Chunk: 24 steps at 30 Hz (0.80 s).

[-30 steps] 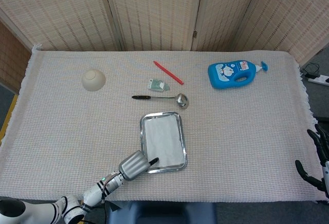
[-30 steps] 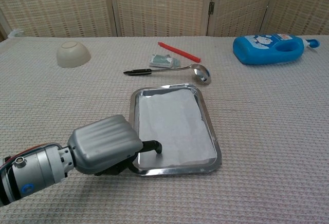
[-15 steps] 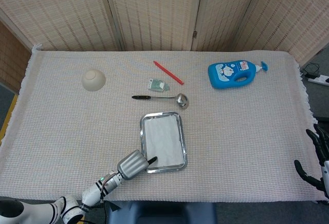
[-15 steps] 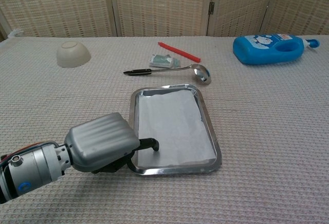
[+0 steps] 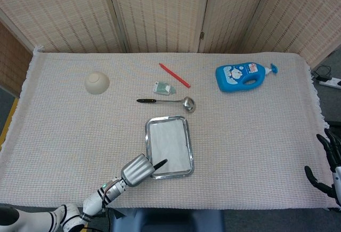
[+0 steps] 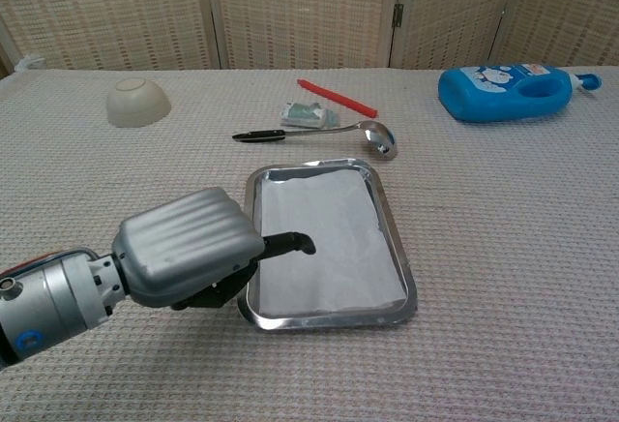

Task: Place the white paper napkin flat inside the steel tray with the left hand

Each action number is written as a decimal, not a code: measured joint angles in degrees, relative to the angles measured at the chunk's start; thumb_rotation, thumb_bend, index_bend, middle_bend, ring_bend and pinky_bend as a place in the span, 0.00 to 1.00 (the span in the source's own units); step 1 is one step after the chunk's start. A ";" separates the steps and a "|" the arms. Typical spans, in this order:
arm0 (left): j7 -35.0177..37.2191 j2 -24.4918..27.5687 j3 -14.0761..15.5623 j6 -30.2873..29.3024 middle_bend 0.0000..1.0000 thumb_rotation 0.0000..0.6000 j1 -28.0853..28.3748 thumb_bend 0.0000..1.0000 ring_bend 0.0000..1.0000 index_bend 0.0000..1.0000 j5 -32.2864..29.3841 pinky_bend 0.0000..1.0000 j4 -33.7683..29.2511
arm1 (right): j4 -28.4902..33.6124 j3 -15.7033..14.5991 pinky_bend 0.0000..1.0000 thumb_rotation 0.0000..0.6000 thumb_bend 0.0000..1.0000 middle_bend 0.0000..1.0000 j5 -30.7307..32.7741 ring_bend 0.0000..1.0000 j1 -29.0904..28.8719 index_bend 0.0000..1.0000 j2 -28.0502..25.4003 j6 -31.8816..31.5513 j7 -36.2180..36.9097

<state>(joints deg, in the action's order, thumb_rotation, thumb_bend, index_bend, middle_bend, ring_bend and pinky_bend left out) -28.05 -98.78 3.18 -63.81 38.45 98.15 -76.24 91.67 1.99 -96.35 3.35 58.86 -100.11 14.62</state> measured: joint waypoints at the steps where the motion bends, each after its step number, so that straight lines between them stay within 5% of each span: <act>1: 0.09 0.48 -0.12 -0.90 1.00 1.00 -0.11 0.93 1.00 0.17 0.40 1.00 -0.65 | 0.00 -0.04 0.00 1.00 0.43 0.00 -0.07 0.00 0.02 0.00 -0.01 -0.04 -0.01; 4: 0.61 2.04 -0.35 -3.84 1.00 1.00 -0.74 0.79 0.97 0.16 1.39 1.00 -2.13 | 0.00 -0.10 0.00 1.00 0.43 0.00 -0.20 0.00 0.05 0.00 -0.03 -0.13 0.06; 8: 2.35 4.87 -0.40 -9.19 0.92 1.00 -2.67 0.58 0.76 0.11 2.46 0.91 -3.67 | -0.03 -0.23 0.00 1.00 0.43 0.00 -0.29 0.00 -0.13 0.00 0.07 0.39 -0.17; 13: 5.79 10.90 0.67 -14.84 0.27 1.00 -8.52 0.37 0.19 0.00 0.52 0.27 -6.33 | 0.02 -0.46 0.00 1.00 0.43 0.00 -0.27 0.00 -0.80 0.00 0.68 2.10 -1.84; 17: 9.46 15.70 1.47 -17.80 0.13 1.00 -14.47 0.33 0.05 0.00 -4.90 0.06 -8.90 | -0.19 -0.33 0.00 1.00 0.43 0.00 0.33 0.00 -1.28 0.00 1.62 3.18 -3.45; 24: 23.35 19.62 1.70 -27.68 0.11 1.00 -24.80 0.33 0.01 0.05 -9.55 0.01 -7.03 | -0.89 -0.08 0.00 1.00 0.43 0.00 0.97 0.00 -1.77 0.00 3.43 4.21 -7.16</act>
<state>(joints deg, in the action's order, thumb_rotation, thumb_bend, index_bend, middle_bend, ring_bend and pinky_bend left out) -4.70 -79.16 4.87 -91.48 13.65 88.60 -83.27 90.78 1.91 -95.38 1.58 62.29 -95.90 7.46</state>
